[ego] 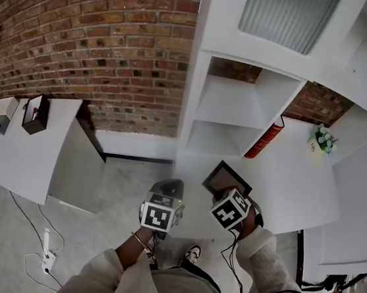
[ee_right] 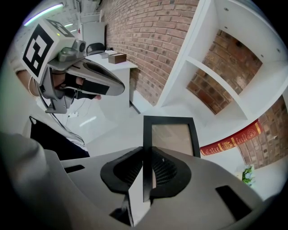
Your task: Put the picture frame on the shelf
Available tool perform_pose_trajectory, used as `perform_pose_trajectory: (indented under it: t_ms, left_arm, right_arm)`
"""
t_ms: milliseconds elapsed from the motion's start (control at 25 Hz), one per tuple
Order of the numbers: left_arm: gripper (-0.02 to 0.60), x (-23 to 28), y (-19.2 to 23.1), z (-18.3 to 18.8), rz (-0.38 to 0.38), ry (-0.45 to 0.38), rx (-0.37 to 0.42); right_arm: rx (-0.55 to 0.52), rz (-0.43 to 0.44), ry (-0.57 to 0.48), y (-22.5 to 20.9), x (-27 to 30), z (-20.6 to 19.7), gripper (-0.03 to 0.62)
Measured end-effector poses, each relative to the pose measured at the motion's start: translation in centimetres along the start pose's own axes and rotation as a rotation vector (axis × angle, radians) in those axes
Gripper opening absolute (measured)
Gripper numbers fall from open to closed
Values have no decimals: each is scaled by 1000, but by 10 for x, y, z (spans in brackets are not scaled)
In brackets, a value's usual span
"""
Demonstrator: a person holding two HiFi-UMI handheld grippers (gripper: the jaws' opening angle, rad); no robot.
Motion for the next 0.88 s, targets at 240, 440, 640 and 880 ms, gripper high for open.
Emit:
perform_pose_trajectory:
  t_ms: [240, 440, 640, 880]
  left_arm:
    - [8, 1, 9, 28, 11, -47, -8]
    - [8, 0, 17, 59, 23, -101, 1]
    - [8, 2, 31, 82, 52, -141, 1]
    - [8, 5, 47, 107, 82, -178, 10]
  right_arm:
    - [1, -9, -27, -16, -16, 20, 69]
    - [-10, -9, -47, -33, -35, 38, 69]
    - [-28, -46, -102, -56, -49, 61, 69]
    - [-56, -73, -155, -78, -63, 95, 69]
Point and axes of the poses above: the fingertips, and each gripper's own axes: x forward along the fingers, y to its left, z out of its top, the point moved 7 cm from there along -x, backward along the fingers, and after that the axes turned 2 degrees about x, right-handed, at the moved point
